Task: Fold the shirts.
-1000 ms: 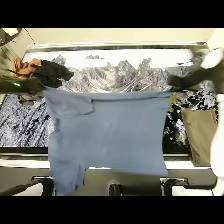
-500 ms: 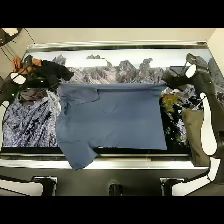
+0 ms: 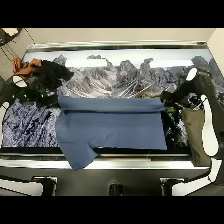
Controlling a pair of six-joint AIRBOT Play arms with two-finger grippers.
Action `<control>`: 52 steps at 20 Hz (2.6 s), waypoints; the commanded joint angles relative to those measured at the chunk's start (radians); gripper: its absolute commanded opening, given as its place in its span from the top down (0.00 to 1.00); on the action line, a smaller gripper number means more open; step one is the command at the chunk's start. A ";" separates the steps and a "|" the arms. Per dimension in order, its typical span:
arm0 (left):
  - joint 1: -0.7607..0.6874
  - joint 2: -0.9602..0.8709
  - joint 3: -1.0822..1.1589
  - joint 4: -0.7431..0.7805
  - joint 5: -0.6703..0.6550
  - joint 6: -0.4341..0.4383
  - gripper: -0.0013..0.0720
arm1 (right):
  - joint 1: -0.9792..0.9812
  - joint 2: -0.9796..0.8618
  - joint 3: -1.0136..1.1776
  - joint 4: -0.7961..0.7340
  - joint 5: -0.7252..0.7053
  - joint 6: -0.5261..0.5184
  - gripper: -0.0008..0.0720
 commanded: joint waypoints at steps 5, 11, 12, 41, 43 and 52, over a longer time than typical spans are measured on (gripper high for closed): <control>0.001 -0.005 -0.114 0.009 -0.113 -0.022 0.92 | 0.018 -0.013 -0.117 0.080 0.052 0.037 0.92; 0.082 0.066 -0.045 0.009 -0.238 -0.003 0.50 | -0.058 0.077 -0.117 0.031 0.176 -0.016 0.37; 0.099 0.101 -0.076 0.009 -0.239 -0.002 0.49 | -0.096 0.092 -0.118 0.031 0.209 -0.012 0.37; 0.076 0.472 -0.967 -0.142 0.159 0.058 0.94 | -0.163 0.363 -0.874 0.214 -0.172 -0.106 0.43; 0.077 0.477 -0.959 -0.142 0.157 0.082 0.94 | -0.163 0.363 -0.874 0.215 -0.185 -0.101 0.73; 0.069 0.545 -0.594 -0.139 0.142 0.075 0.95 | -0.157 0.414 -0.687 0.251 -0.147 -0.116 0.93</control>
